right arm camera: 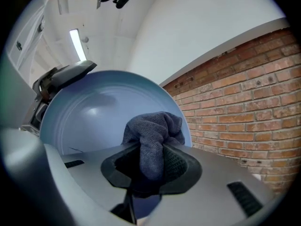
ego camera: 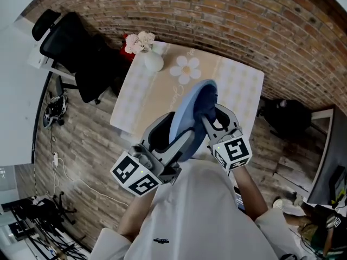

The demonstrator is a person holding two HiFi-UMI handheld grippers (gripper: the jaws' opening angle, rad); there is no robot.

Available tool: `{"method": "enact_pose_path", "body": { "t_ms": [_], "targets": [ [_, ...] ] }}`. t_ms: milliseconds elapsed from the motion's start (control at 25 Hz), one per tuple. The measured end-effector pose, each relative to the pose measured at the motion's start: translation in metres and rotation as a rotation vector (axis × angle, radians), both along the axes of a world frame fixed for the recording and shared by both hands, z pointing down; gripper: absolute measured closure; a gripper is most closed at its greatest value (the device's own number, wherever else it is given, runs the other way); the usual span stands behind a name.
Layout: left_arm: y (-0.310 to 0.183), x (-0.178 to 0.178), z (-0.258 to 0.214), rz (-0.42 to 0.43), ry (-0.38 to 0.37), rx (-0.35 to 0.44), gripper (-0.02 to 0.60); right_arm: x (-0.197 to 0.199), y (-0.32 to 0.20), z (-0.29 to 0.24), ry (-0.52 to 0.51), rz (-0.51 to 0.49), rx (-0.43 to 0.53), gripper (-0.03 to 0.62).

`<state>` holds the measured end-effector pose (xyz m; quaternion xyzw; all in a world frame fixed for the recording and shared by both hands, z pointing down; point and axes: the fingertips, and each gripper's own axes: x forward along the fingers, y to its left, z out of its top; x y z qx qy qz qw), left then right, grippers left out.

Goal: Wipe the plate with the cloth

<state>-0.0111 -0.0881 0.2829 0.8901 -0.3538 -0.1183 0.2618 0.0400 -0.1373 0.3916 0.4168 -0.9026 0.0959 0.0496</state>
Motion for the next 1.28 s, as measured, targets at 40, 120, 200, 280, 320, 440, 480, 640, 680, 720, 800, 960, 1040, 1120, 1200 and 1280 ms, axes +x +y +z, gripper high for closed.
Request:
{"method": "enact_pose_path", "body": {
  "t_ms": [40, 120, 200, 280, 320, 440, 480, 640, 680, 720, 800, 960, 1040, 1120, 1200, 1280],
  "targets": [
    [-0.001, -0.001, -0.001, -0.003, 0.003, 0.000, 0.305, 0.000, 0.000, 0.004, 0.005, -0.002, -0.014, 0.468],
    [-0.004, -0.003, -0.002, -0.007, 0.008, -0.001, 0.305, -0.001, 0.002, 0.011, 0.017, -0.009, -0.037, 0.468],
    [-0.007, -0.004, -0.002, -0.013, 0.015, -0.006, 0.305, -0.002, 0.004, 0.016, 0.032, -0.014, -0.047, 0.468],
    [-0.010, -0.006, 0.000, -0.020, 0.021, -0.015, 0.305, -0.004, 0.006, 0.021, 0.041, -0.020, -0.060, 0.468],
    [-0.012, -0.006, 0.000, -0.023, 0.024, -0.019, 0.305, -0.006, 0.008, 0.023, 0.044, -0.024, -0.070, 0.468],
    [-0.017, -0.008, 0.001, -0.030, 0.031, -0.021, 0.305, -0.011, 0.016, 0.029, 0.055, -0.043, -0.083, 0.468],
    [-0.018, -0.009, 0.001, -0.033, 0.031, -0.020, 0.305, -0.014, 0.020, 0.031, 0.054, -0.052, -0.090, 0.468],
    [-0.022, -0.012, 0.001, -0.036, 0.023, -0.013, 0.305, -0.028, 0.037, 0.027, 0.034, -0.095, -0.104, 0.468],
    [-0.023, -0.011, 0.001, -0.036, 0.021, -0.010, 0.305, -0.032, 0.041, 0.023, 0.030, -0.104, -0.099, 0.468],
    [-0.023, -0.011, 0.001, -0.035, 0.018, -0.008, 0.305, -0.035, 0.045, 0.018, 0.022, -0.112, -0.091, 0.468],
    [-0.023, -0.010, 0.001, -0.033, 0.010, -0.004, 0.305, -0.044, 0.050, 0.001, 0.004, -0.131, -0.046, 0.468],
    [-0.020, -0.009, 0.002, -0.029, 0.007, -0.006, 0.305, -0.054, 0.054, -0.030, -0.035, -0.153, 0.067, 0.468],
    [-0.016, -0.008, 0.003, -0.022, 0.005, -0.006, 0.305, -0.054, 0.055, -0.039, -0.057, -0.148, 0.078, 0.468],
    [-0.014, -0.007, 0.003, -0.014, -0.001, -0.002, 0.305, -0.053, 0.053, -0.045, -0.077, -0.138, 0.084, 0.468],
    [-0.012, -0.007, 0.003, -0.007, -0.006, 0.002, 0.305, -0.052, 0.049, -0.050, -0.090, -0.127, 0.092, 0.468],
    [-0.010, -0.006, 0.003, 0.000, -0.016, 0.005, 0.305, -0.051, 0.046, -0.055, -0.100, -0.118, 0.103, 0.468]
  ]
}}
